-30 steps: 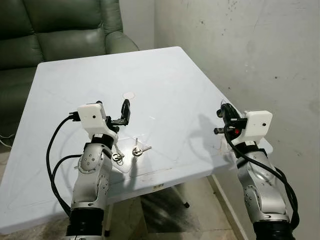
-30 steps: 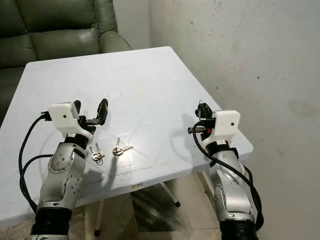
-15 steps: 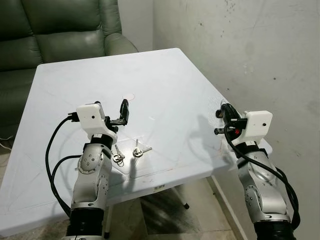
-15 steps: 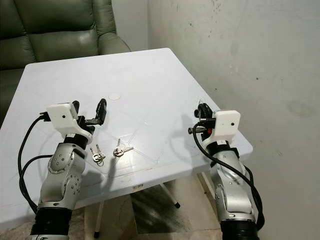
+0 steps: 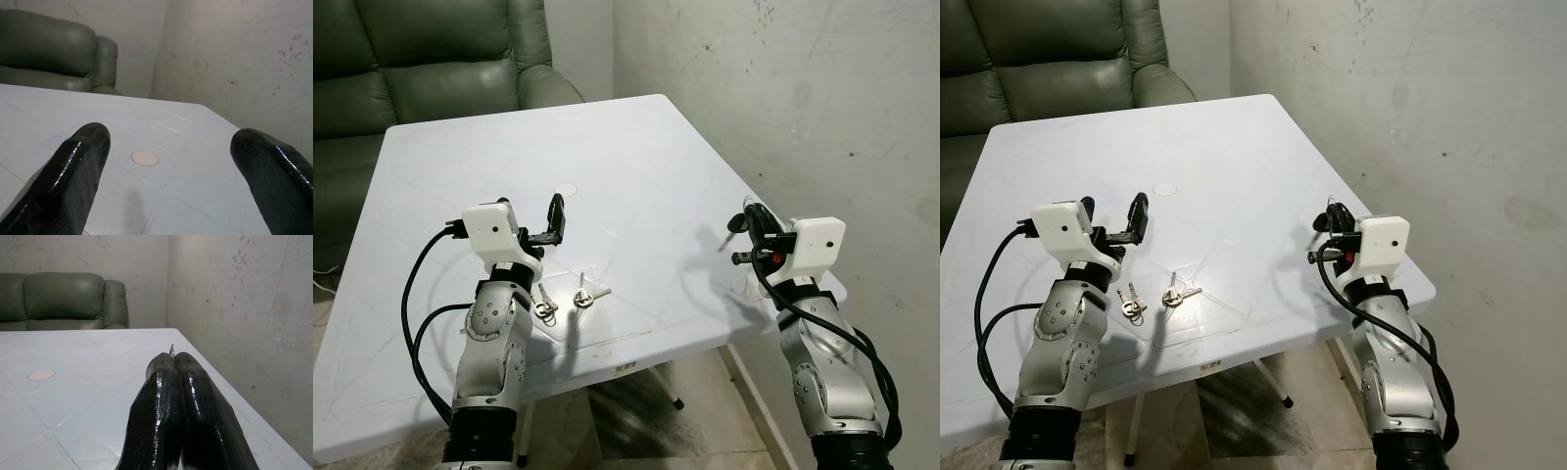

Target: Hang keys on a hook

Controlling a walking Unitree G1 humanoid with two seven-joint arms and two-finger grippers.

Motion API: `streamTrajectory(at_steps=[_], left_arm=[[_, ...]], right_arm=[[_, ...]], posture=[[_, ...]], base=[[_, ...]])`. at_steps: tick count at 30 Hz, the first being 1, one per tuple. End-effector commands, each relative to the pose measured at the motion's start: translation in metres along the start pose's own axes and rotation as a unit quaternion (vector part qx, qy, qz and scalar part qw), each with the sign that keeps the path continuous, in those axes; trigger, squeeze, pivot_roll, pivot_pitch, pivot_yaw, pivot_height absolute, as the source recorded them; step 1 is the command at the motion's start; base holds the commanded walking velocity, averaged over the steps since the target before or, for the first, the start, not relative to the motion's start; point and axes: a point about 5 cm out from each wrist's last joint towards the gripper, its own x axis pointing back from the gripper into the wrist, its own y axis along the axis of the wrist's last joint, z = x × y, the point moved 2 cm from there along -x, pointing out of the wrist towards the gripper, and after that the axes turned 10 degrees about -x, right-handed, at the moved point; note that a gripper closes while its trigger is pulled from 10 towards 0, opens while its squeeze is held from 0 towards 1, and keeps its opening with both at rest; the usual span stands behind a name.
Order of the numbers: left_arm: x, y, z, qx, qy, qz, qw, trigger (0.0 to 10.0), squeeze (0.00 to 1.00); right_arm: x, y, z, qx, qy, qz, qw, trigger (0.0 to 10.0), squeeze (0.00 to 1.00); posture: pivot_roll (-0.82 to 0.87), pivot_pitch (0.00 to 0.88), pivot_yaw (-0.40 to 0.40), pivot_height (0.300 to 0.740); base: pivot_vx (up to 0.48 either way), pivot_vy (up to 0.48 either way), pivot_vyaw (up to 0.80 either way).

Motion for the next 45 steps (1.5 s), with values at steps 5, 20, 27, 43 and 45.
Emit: streamTrajectory(at_steps=[5,20,27,43,45], left_arm=[[-0.0012,-0.0011,-0.002,-0.002,0.0,0.002,1.0,10.0,0.0],[-0.0006,-0.0011,-0.0011,0.002,0.004,0.001,1.0,10.0,0.0],[0.0002,-0.0014,-0.0003,0.002,0.007,0.003,1.0,10.0,0.0],[-0.0006,-0.0004,-0.0003,-0.004,0.006,0.0,1.0,10.0,0.0],[-0.0007,0.0003,-0.0008,-0.005,0.005,-0.001,1.0,10.0,0.0]], right_arm=[[-0.001,0.004,-0.0011,0.004,0.001,-0.003,1.0,10.0,0.0],[-0.0028,0.0045,0.0007,0.004,0.005,-0.002,1.0,10.0,0.0],[-0.0019,0.0042,-0.0004,0.005,0.002,0.0,1.0,10.0,0.0],[-0.0028,0.0043,-0.0024,0.009,-0.005,-0.003,1.0,10.0,0.0],[-0.0029,0.0048,-0.0024,0.009,-0.005,-0.004,1.0,10.0,0.0]], posture=[[-0.09,0.0,-0.036,0.74],[-0.08,0.0,-0.043,0.74],[-0.08,0.0,-0.046,0.74],[-0.08,0.0,-0.043,0.74],[-0.08,0.0,-0.044,0.74]], base=[[0.0,0.0,-0.72],[0.0,0.0,-0.72],[0.0,0.0,-0.71],[0.0,0.0,-0.58],[0.0,0.0,0.0]])
